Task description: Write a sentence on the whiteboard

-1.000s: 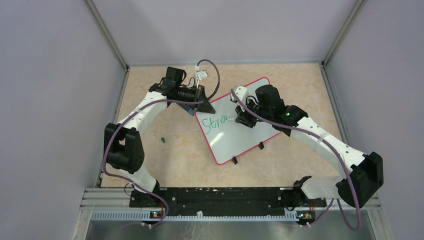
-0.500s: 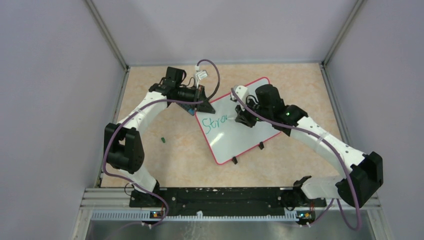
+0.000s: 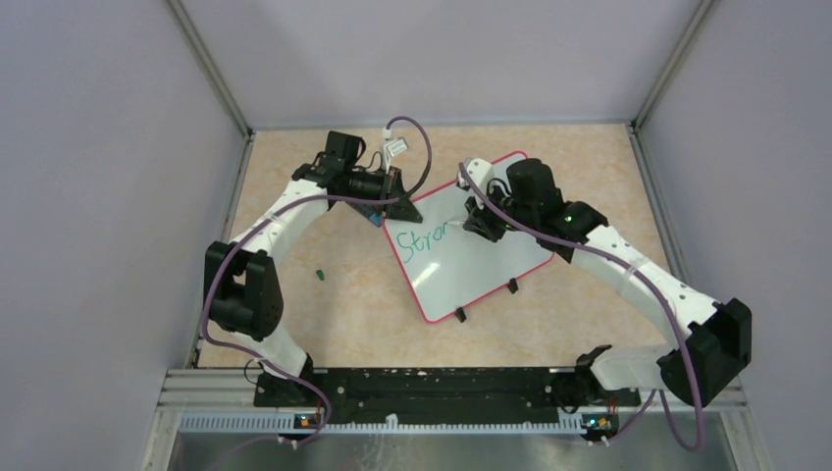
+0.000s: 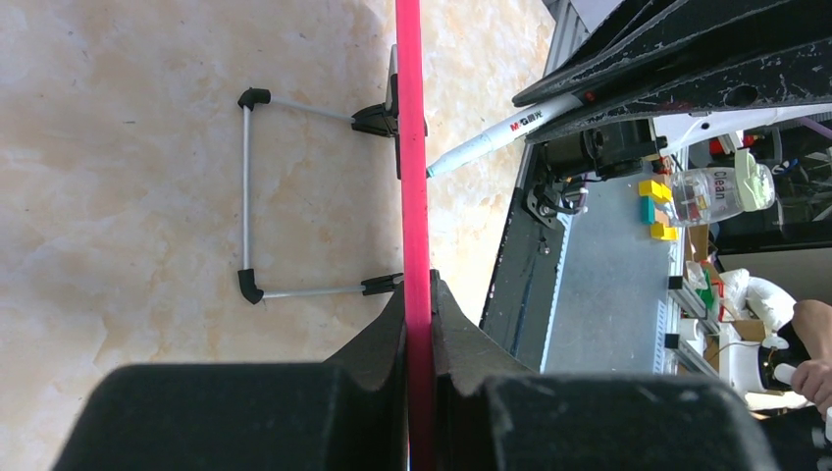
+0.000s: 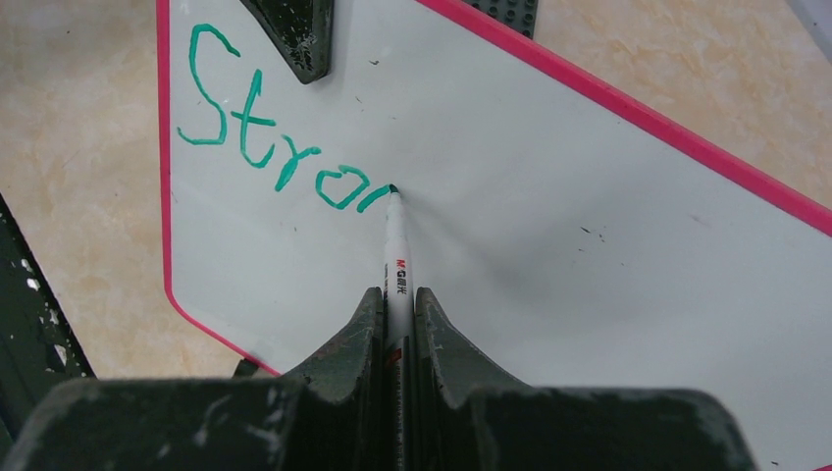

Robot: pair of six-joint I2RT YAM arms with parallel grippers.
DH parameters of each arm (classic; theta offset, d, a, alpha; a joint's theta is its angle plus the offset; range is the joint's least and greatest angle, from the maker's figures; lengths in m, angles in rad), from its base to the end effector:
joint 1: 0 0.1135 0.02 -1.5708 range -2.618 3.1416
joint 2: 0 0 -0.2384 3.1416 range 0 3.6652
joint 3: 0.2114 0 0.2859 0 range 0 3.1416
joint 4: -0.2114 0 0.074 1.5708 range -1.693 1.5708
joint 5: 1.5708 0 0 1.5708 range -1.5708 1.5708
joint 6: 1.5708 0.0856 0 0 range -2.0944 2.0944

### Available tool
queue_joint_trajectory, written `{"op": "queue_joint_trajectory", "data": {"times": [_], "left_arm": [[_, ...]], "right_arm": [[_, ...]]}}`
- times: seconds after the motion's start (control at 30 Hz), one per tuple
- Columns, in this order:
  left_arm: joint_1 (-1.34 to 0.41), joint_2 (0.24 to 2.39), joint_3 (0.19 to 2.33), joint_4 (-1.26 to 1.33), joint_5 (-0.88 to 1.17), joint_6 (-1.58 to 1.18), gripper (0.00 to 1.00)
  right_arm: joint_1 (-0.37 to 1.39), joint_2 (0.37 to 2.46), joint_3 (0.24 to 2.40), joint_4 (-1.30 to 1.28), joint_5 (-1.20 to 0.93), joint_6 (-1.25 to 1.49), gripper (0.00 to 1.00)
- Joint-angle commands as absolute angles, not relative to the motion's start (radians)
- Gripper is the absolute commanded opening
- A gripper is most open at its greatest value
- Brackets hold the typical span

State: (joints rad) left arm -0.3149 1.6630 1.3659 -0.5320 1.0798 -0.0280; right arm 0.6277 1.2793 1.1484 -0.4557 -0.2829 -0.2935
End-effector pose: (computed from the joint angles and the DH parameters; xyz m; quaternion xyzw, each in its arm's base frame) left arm 0.3608 -0.1969 0.2421 0.2987 0.7646 -0.5251 0.2246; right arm 0.2826 0.2346 0.2784 -0.4475 0.7520 0.2003 0.4406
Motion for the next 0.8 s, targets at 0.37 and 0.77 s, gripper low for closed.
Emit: {"op": "queue_joint_trajectory", "data": {"times": [0.37,0.77], "left_arm": [[-0.345,1.667,1.354,-0.512,1.145,-0.009,0.00],[-0.345,1.670,1.355,-0.511,1.148,-0.009,0.00]], "right_arm": [[0.593,1.246,1.083,-0.430,-0.259,-0.295,0.00],[0.595,1.216,1.102,-0.484,-0.327,-0.313,0.00]]}}
